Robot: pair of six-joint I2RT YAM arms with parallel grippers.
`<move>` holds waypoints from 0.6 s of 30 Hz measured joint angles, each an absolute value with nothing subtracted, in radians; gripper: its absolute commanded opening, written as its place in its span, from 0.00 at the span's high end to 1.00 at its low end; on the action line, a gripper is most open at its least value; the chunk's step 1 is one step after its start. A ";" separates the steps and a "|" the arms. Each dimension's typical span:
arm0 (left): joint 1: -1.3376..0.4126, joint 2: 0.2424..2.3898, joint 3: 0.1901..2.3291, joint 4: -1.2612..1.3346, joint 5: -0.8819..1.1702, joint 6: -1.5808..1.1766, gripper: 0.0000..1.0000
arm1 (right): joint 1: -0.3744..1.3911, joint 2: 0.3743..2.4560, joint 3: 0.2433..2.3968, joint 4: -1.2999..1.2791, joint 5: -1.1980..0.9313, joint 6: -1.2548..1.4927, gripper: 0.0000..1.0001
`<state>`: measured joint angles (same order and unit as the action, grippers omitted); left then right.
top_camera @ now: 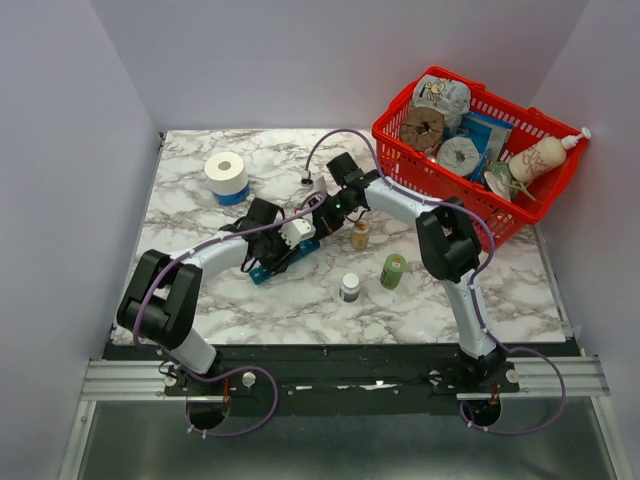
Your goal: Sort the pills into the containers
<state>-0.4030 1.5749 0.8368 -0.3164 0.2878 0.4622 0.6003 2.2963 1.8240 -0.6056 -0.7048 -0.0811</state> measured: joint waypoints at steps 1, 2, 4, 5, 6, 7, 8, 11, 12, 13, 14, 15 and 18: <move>-0.403 1.575 0.837 -0.316 0.287 0.462 1.00 | 0.600 2.296 1.824 -0.606 -0.705 -0.081 0.97; -0.403 1.575 0.837 -0.316 0.287 0.462 1.00 | 0.600 2.296 1.824 -0.607 -0.706 -0.081 0.97; -0.403 1.575 0.837 -0.316 0.287 0.462 1.00 | 0.600 2.295 1.824 -0.609 -0.707 -0.081 0.97; -0.403 1.575 0.837 -0.316 0.287 0.462 1.00 | 0.600 2.294 1.824 -0.610 -0.707 -0.081 0.97; -0.403 1.575 0.837 -0.316 0.287 0.462 1.00 | 0.600 2.292 1.824 -0.612 -0.707 -0.081 0.97; -0.403 1.575 0.837 -0.316 0.287 0.462 1.00 | 0.600 2.289 1.824 -0.614 -0.707 -0.081 0.97; -0.403 1.575 0.837 -0.316 0.287 0.462 1.00 | 0.600 2.286 1.824 -0.616 -0.707 -0.081 0.97; -0.403 1.575 0.837 -0.316 0.287 0.462 1.00 | 0.600 2.271 1.824 -0.620 -0.707 -0.081 0.97; -0.403 1.575 0.837 -0.316 0.287 0.462 1.00 | 0.600 2.265 1.824 -0.622 -0.707 -0.081 0.97; -0.403 1.575 0.837 -0.316 0.287 0.462 1.00 | 0.600 2.261 1.826 -0.623 -0.708 -0.081 0.97; -0.403 1.575 0.837 -0.316 0.287 0.462 1.00 | 0.600 2.258 1.829 -0.623 -0.708 -0.081 0.97; -0.403 1.575 0.837 -0.316 0.287 0.462 1.00 | 0.600 2.256 1.832 -0.623 -0.709 -0.081 0.98; -0.403 1.575 0.837 -0.316 0.287 0.462 1.00 | 0.600 2.251 1.834 -0.623 -0.712 -0.081 0.98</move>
<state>-0.4034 1.5749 0.8368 -0.3161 0.2874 0.4622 0.6003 2.2509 1.8343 -0.6231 -0.7120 -0.0807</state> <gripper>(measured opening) 0.489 0.031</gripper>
